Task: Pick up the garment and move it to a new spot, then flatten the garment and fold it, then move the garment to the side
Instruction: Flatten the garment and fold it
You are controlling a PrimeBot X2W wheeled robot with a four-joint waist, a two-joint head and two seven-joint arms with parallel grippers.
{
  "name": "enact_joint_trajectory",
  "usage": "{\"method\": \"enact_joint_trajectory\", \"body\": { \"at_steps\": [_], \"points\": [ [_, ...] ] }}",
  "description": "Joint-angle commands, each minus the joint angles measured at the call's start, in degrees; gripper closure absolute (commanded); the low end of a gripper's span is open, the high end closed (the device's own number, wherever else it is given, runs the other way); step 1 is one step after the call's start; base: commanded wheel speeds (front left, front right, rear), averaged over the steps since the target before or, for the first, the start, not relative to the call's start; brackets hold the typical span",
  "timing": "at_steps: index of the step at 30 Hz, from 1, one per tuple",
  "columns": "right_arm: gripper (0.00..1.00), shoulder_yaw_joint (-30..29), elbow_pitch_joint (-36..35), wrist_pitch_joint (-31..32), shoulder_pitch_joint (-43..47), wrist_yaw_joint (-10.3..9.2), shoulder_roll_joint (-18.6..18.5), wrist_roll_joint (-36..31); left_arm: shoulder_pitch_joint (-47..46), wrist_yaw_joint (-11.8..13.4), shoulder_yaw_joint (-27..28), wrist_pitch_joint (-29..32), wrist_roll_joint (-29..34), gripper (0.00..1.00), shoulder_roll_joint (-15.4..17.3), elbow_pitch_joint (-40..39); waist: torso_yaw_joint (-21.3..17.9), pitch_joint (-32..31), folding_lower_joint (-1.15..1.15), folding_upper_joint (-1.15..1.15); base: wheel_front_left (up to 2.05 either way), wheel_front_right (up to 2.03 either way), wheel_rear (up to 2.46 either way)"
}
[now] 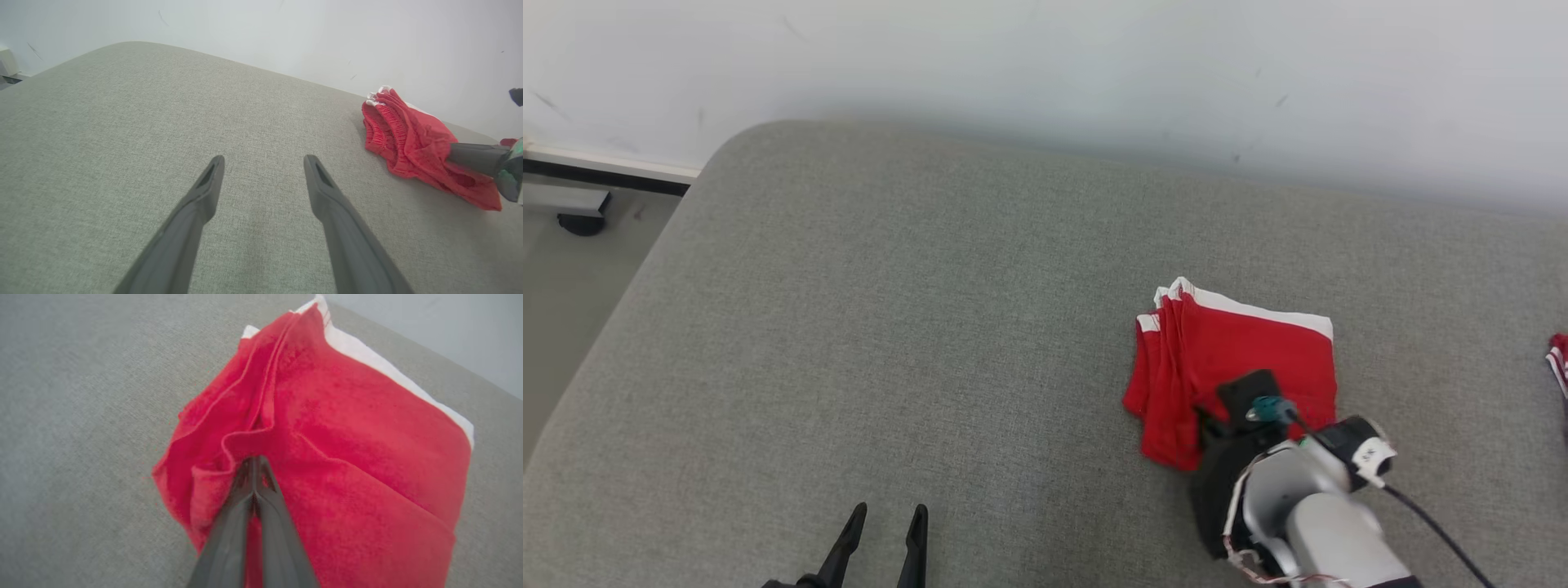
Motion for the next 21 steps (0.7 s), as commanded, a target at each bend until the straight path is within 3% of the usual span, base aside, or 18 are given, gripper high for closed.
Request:
{"method": "enact_joint_trajectory", "body": {
  "at_steps": [1,7,13,14,16,21],
  "points": [
    [1.00,1.76,-0.01,-0.43,-0.05,-0.11,0.50,1.53,0.13,-0.10,0.02,-0.26,-0.55,0.00,0.00,0.20,-0.11,-0.72,0.00,0.00,0.00,0.00,0.00],
    [1.00,11.07,-1.23,1.13,1.87,-0.11,1.41,5.78,1.38,0.29,0.14,-0.25,-0.74,0.00,0.40,-0.05,-0.98,-2.39,0.00,0.00,0.00,0.00,0.00],
    [1.00,13.40,-2.22,0.79,3.02,-0.11,1.27,8.64,1.86,0.55,0.07,-0.05,-1.01,0.00,0.79,-0.28,-2.01,-4.04,0.00,0.00,0.00,0.00,0.00],
    [0.86,12.81,-2.91,0.29,3.23,-0.11,1.29,8.96,2.06,0.62,0.15,-0.06,-1.06,0.00,0.90,-0.33,-2.23,-4.43,0.00,0.00,0.00,0.00,0.00],
    [0.00,10.21,-4.62,-1.09,4.42,-0.11,1.55,9.79,2.59,1.06,0.56,-0.11,-0.53,0.00,1.17,-0.57,-2.80,-5.54,0.00,0.00,0.00,0.00,0.00],
    [0.00,-0.98,-11.26,-5.28,9.76,-0.11,2.89,10.22,2.90,1.50,2.39,-0.27,1.70,0.00,1.85,-2.08,-4.63,-8.06,0.00,0.00,0.00,0.00,0.00]
  ]
}}
